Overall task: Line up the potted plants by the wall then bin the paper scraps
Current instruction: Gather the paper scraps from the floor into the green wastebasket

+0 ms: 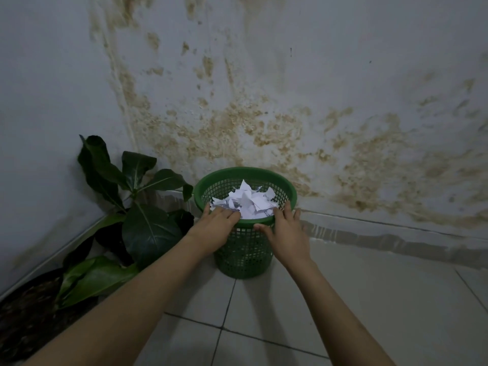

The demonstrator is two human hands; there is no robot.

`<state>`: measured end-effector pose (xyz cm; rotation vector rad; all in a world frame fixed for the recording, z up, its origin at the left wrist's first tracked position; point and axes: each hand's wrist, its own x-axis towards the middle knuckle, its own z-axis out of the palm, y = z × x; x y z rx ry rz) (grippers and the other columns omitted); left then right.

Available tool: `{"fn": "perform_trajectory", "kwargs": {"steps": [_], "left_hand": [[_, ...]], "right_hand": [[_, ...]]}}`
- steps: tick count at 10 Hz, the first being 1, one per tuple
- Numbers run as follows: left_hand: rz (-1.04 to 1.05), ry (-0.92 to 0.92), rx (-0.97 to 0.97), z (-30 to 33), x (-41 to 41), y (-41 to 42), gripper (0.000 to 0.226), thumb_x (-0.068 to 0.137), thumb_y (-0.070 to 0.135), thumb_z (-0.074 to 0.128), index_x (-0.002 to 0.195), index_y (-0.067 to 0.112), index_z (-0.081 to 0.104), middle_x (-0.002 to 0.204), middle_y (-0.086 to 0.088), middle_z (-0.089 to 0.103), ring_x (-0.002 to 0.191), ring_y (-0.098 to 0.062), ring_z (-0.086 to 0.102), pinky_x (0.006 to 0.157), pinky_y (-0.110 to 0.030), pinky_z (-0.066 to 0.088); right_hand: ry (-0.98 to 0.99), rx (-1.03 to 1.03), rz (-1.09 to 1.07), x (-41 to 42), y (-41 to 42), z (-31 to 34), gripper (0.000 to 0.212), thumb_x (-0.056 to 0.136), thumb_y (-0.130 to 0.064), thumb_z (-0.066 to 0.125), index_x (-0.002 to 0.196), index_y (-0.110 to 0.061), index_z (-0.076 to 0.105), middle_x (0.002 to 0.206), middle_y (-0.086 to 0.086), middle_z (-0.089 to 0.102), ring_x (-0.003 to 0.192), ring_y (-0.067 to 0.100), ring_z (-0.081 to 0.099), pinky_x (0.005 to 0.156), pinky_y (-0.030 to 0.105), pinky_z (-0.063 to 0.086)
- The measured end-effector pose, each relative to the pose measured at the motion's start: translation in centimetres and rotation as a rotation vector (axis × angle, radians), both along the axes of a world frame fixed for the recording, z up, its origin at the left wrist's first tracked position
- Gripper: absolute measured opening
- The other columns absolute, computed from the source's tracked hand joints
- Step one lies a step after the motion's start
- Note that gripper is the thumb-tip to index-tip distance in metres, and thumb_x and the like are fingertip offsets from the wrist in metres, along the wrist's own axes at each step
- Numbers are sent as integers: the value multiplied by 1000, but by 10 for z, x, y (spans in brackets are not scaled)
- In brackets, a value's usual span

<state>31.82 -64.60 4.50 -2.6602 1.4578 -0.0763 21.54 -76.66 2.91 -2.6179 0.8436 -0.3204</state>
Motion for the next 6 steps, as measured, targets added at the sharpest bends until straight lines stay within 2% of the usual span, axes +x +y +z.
{"fn": "perform_trajectory", "kwargs": {"steps": [2,3,4,5,6], "left_hand": [[-10,-14,-47,-7,2,5,47,99,14,32,144,18,23,153,0,25,144,-18,16,116,-51,-4],[5,-51,-40,-10,1,6,55,100,16,28,149,24,5,158,1,11,146,-24,5,114,-56,-6],[0,-57,-23,-9,-4,7,60,101,28,26,147,29,-13,159,0,-5,146,-31,-6,112,-57,-9],[-19,-83,-30,-8,-4,10,62,96,51,15,144,32,-20,158,1,-10,145,-31,-11,111,-56,-11],[-91,-145,-123,-4,-1,8,79,67,73,-23,137,36,-25,158,-2,-4,145,-35,-2,105,-56,-11]], "right_hand": [[3,31,10,-1,2,-1,72,93,-50,39,149,-15,11,159,12,-4,146,36,-7,117,55,14],[-6,37,20,-7,1,2,73,94,-49,40,150,-15,8,159,11,-4,146,35,-9,118,53,12],[-21,38,31,-18,3,9,72,94,-47,40,150,-17,7,159,11,-2,146,33,-9,117,51,9],[-77,71,34,-31,5,25,69,94,-46,42,150,-19,11,160,8,-1,146,30,-9,117,50,8],[-355,131,-5,-53,10,61,61,93,-43,47,145,-19,28,158,6,15,147,23,4,118,38,14]]}}
